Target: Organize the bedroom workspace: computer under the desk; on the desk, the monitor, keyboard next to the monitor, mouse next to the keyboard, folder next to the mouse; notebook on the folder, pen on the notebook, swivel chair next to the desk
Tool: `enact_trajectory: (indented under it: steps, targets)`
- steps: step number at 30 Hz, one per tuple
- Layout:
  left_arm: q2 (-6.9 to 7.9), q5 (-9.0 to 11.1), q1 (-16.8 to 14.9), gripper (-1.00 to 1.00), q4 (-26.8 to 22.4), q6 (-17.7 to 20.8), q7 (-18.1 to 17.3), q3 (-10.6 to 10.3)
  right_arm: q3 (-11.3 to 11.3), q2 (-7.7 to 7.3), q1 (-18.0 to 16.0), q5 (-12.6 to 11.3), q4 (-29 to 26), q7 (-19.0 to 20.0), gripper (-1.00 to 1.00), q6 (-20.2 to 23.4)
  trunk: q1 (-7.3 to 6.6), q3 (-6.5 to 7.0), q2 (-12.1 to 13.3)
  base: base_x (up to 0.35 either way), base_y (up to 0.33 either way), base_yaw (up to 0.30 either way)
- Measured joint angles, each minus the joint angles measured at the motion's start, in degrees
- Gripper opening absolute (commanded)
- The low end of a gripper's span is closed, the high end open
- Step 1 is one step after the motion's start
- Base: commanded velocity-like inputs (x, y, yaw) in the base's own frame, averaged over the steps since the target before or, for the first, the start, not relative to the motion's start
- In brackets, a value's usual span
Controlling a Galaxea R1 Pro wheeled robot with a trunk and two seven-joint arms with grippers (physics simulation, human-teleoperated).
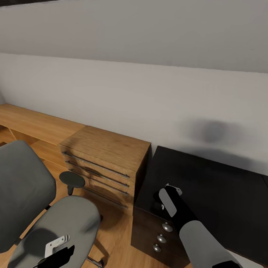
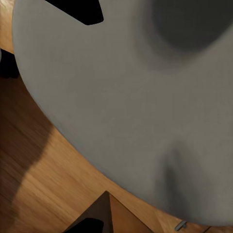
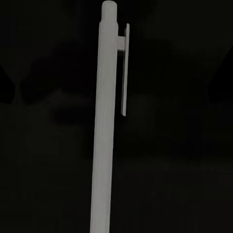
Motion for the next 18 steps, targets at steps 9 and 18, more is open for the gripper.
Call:
enact_trajectory:
  steps: [9, 18]
  targets:
    - [0.0, 0.0, 0.0, 1.0, 0.0, 0.0, 0.0, 0.0, 0.0, 0.0, 0.0, 0.0, 0.0, 0.0, 1.0, 0.0, 0.0, 0.0, 0.0, 0.0, 0.0, 0.0]
    - [0.03, 0.0, 0.0, 1.0, -0.1, 0.0, -0.1, 0.0, 0.0, 0.0, 0.0, 0.2, 0.0, 0.0, -1.0, 0.2, 0.0, 0.0, 0.0, 0.0, 0.0, 0.0]
